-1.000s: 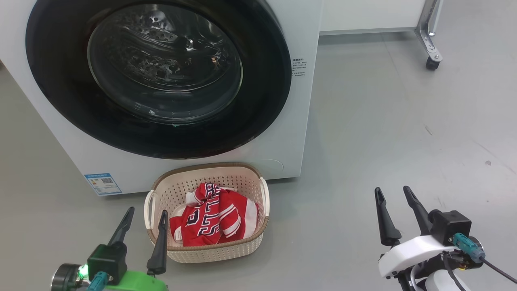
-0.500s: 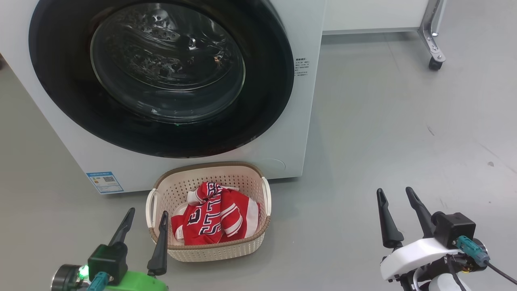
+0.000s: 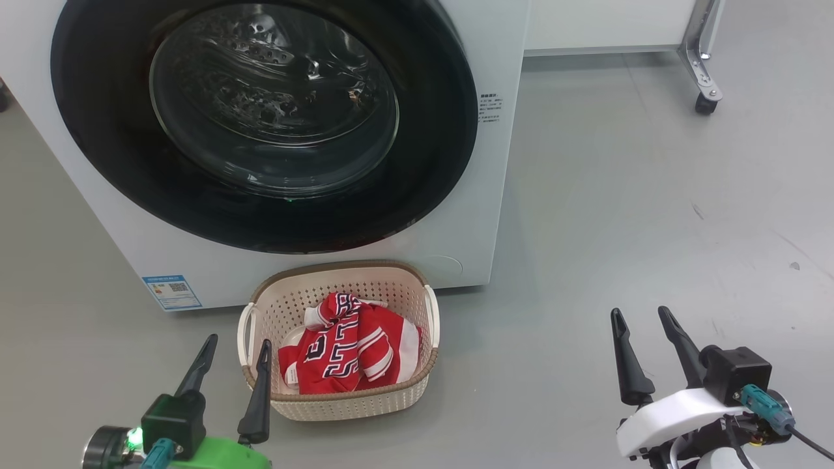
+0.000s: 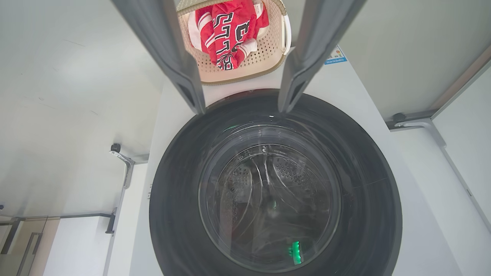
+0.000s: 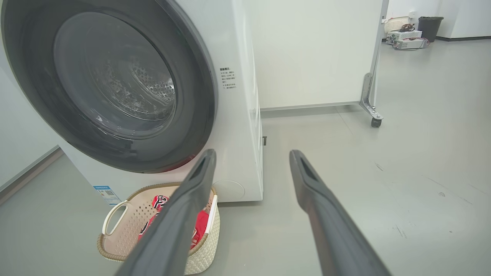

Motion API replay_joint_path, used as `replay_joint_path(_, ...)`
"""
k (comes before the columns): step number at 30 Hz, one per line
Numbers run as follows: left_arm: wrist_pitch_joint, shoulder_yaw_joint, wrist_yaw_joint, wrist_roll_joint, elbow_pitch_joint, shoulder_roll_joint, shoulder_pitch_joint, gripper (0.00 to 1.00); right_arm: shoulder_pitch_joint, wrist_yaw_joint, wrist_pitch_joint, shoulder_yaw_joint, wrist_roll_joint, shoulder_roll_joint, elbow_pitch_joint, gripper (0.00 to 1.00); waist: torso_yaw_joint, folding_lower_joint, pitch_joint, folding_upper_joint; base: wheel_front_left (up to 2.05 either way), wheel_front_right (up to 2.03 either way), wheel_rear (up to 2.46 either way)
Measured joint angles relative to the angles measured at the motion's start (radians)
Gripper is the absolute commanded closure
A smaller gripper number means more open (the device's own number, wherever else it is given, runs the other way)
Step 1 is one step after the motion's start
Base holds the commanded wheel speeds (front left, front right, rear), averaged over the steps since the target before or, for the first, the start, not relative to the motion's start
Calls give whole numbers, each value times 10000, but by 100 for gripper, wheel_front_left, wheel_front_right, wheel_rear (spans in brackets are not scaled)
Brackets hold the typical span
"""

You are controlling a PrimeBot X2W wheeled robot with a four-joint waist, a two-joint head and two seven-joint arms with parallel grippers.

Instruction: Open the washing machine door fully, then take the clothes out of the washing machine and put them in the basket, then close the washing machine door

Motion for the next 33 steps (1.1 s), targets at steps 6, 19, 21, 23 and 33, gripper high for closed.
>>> replay_joint_path(6,44,-4,27,12,-31,2,3,100,114,-13,98,-2,0,-35,-169,100,37,0,2,0,0,0,0)
replay_joint_path(19,38,-117,-115,-711,328,-194,303,100,432,94,100,-90,711,230,201,100,57,0,12,0,0,0,0)
replay_joint_path(21,38,-107,-138,-953,309,-217,311,100,432,125,157,-165,976,259,199,100,61,0,15,0,0,0,0)
replay_joint_path(23,40,-71,-182,-1267,290,-240,311,100,431,169,217,-244,1283,288,199,100,64,0,17,0,0,0,0)
replay_joint_path(33,251,343,-324,-2794,311,-357,304,100,420,270,454,-669,2437,397,211,100,76,0,27,1,0,0,0)
